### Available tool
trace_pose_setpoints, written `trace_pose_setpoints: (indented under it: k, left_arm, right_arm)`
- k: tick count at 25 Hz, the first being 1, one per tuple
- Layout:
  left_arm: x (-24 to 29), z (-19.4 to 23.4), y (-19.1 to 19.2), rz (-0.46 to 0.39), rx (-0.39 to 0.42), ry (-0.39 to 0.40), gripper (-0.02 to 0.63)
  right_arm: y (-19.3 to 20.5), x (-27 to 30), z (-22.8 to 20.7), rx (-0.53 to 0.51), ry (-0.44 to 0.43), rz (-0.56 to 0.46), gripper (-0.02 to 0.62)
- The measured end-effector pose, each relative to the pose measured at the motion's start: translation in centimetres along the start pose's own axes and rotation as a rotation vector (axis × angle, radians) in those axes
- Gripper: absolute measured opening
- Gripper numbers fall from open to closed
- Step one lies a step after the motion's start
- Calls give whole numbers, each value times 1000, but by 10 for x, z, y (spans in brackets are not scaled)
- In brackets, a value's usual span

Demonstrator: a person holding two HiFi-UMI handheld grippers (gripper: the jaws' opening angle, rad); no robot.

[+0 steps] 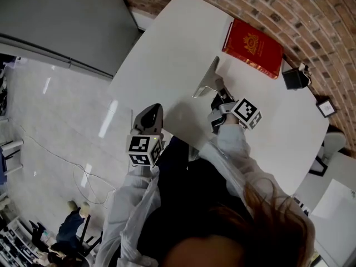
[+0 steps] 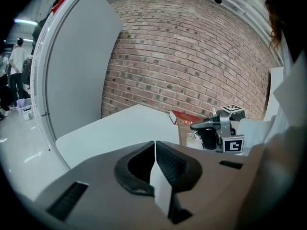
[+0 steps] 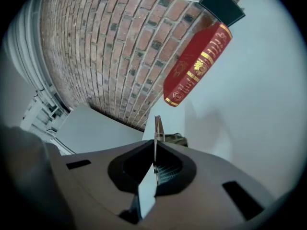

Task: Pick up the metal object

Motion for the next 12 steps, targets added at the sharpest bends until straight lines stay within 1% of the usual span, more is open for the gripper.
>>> trace_pose_setpoints:
  k: [2, 7, 12]
  left_arm:
    - [-7, -5, 1, -26, 5, -14, 23]
    - [-30, -24, 2, -57, 5, -43, 23]
    - [-52, -44, 2, -103, 21, -75, 23]
  right_arm:
    - [-1, -6, 5, -15, -23, 13, 11]
    - [-4, -28, 16, -58, -77, 46, 11]
    - [-6, -56, 20, -105, -115, 73, 11]
Point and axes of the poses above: the fingertips, and each gripper's own axes: x forward along the fingers, z to its left, y out of its underside, the point moved 9 cm from there along -x, backward along the fingers, and after that the axes turned 13 degrees about -z, right-handed, at the moved point
